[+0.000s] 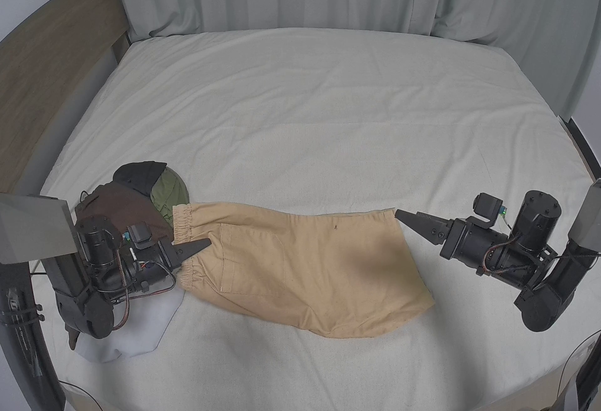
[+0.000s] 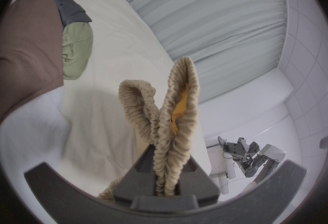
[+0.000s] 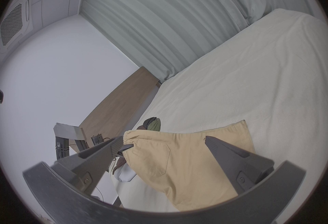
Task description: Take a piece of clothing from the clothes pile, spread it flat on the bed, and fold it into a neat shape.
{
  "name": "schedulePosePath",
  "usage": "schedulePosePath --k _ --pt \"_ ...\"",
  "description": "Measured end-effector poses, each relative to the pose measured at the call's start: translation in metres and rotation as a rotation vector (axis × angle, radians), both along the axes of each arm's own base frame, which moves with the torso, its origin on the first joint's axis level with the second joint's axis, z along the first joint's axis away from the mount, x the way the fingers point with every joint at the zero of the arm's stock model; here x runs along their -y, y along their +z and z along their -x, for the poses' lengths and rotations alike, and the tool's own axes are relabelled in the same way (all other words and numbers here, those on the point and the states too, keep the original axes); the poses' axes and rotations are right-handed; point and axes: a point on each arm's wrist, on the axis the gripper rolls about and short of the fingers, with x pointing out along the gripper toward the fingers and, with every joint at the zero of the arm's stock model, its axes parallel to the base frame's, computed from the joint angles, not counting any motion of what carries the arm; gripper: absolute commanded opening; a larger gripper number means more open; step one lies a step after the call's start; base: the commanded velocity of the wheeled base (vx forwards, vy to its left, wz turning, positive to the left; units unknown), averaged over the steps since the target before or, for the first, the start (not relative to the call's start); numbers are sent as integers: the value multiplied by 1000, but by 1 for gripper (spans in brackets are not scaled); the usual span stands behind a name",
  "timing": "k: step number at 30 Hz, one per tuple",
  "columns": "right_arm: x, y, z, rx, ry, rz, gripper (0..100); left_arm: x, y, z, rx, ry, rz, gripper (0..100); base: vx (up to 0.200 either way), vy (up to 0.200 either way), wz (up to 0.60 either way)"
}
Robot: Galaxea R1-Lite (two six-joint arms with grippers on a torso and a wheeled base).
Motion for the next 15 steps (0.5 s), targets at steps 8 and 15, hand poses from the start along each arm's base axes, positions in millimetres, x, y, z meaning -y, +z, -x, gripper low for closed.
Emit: schedulePosePath --k 8,15 --pt "0 0 0 0 -1 0 100 13 4 1 16 21 -12 0 0 0 0" --pt "0 0 0 0 -1 0 100 24 5 1 20 -2 -12 0 0 0 0"
